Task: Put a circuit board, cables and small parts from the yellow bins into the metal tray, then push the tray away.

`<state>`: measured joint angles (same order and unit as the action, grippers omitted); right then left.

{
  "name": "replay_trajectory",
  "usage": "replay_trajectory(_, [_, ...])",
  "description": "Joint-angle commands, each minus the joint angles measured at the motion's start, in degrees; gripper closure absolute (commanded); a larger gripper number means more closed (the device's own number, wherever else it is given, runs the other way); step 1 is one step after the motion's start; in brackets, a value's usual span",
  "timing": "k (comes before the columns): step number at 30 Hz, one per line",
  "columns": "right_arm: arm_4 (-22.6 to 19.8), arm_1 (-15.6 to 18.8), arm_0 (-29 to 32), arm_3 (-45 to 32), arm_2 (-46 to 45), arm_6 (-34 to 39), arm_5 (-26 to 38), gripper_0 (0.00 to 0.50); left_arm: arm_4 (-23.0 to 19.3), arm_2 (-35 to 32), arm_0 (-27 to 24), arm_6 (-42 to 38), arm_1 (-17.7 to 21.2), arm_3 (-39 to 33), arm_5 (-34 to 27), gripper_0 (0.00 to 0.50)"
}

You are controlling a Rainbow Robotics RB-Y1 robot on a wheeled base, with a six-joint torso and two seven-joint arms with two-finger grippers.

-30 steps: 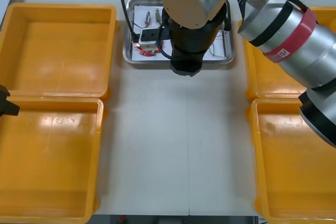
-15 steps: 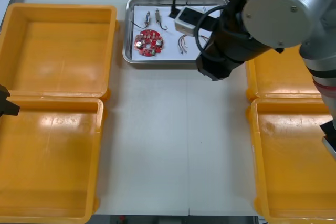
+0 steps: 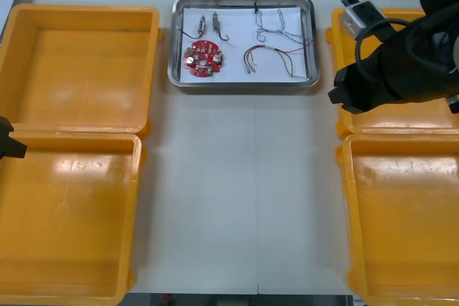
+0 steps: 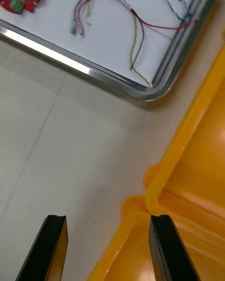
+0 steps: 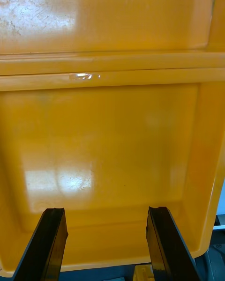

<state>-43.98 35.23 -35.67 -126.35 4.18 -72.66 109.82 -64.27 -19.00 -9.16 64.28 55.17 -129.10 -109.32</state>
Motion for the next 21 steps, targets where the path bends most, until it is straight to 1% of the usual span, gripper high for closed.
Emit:
replay_trajectory(1, [-2.87, 3.71, 4.73, -2.23, -7.87, 4.54, 0.18, 0.0, 0.2, -1.48, 0.9, -1.08, 2.31, -1.33, 0.43, 0.0])
replay_trajectory(3, [-4.01, 4.76, 7.1, -2.32, -10.94, 5.6, 0.18, 0.0, 0.2, -1.48, 0.9, -1.08, 2.31, -1.33, 0.43, 0.0])
replay_trajectory(5, [-4.36, 5.29, 8.16, -2.41, -12.35, 5.69, 0.18, 0.0, 0.2, -1.48, 0.9, -1.08, 2.31, -1.33, 0.43, 0.0])
replay_trajectory(6, [-4.45, 5.99, 9.92, -2.41, -14.46, 5.6, 0.18, 0.0, 0.2, -1.48, 0.9, -1.08, 2.31, -1.33, 0.43, 0.0])
replay_trajectory(9, [-4.54, 6.7, 12.82, -2.32, -17.98, 5.16, 0.18, 0.0, 0.2, -1.48, 0.9, -1.08, 2.31, -1.33, 0.43, 0.0])
replay_trajectory(13, [-4.1, 8.01, 16.77, -2.32, -21.32, 4.63, 0.18, 0.0, 0.2, -1.48, 0.9, -1.08, 2.31, -1.33, 0.43, 0.0])
replay_trajectory(21, [-4.89, 10.65, 24.07, -2.32, -25.01, 3.49, 0.18, 0.0, 0.2, -1.48, 0.9, -1.08, 2.31, -1.33, 0.43, 0.0])
